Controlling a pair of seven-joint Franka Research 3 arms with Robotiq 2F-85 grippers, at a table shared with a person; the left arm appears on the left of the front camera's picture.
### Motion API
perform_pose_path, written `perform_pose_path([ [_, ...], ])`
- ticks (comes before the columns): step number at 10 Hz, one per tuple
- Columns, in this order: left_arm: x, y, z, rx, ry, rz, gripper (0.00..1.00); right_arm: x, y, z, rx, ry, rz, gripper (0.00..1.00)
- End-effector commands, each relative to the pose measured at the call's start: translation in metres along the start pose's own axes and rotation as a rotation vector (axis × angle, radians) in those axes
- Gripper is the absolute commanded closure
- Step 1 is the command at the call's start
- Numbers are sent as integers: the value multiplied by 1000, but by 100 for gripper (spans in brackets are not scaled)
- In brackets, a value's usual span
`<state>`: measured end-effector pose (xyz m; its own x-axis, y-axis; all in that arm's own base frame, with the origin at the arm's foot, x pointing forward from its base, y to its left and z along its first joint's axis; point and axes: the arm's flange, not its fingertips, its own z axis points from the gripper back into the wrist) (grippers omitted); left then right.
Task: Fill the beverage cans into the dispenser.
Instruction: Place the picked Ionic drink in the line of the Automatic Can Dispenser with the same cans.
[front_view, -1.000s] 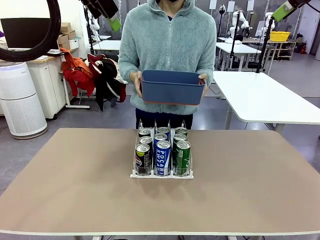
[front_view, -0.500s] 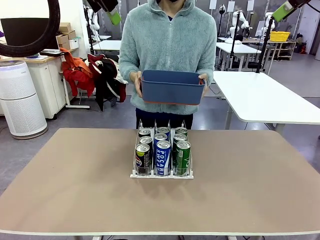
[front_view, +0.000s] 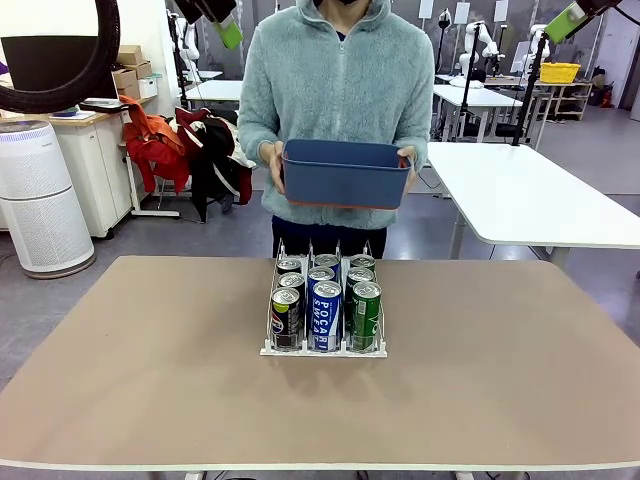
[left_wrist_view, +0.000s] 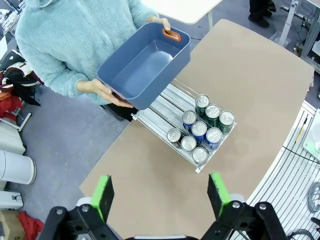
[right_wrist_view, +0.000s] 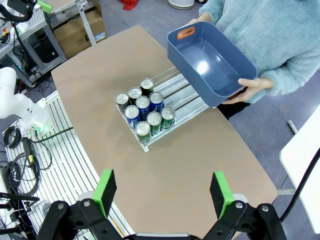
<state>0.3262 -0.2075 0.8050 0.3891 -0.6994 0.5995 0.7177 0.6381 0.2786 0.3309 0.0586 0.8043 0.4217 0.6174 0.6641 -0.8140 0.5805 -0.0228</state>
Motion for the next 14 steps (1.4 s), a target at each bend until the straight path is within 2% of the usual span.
perform_pose_path([
  [1,0,0,1,1,-2,0,0,-3,4,-2,-2,2,-7,0],
  [14,0,0,1,1,-2,0,0,-3,4,-2,-2,2,-7,0],
])
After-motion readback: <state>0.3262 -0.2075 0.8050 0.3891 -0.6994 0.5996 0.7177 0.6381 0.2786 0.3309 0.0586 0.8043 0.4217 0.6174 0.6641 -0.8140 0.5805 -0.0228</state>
